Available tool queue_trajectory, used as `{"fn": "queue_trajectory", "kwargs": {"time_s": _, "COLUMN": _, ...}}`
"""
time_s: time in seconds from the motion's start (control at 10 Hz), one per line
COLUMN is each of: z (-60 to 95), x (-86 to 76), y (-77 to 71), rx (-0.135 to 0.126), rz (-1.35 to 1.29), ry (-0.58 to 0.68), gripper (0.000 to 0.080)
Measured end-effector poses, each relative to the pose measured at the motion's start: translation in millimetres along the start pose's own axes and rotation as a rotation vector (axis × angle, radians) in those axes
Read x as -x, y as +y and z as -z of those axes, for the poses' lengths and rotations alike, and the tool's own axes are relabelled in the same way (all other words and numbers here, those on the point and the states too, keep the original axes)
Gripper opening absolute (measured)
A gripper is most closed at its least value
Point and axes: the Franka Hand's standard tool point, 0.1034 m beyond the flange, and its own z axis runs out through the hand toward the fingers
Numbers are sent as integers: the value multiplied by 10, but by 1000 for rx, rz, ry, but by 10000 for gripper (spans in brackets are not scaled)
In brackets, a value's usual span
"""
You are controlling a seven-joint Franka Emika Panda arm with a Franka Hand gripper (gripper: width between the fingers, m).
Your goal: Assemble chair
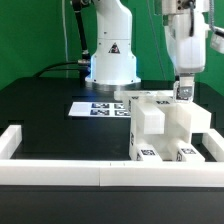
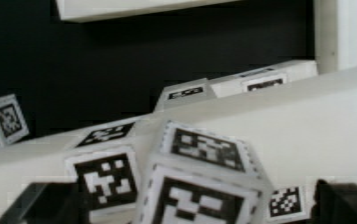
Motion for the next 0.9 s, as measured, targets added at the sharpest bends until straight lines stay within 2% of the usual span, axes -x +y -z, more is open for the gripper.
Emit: {"fn": "queue_trajectory", "kwargs": {"time_s": 0.9, "z": 2, "x": 4, "y": 4, "rx": 8, "rz": 752, "ry": 2, "gripper": 648}}
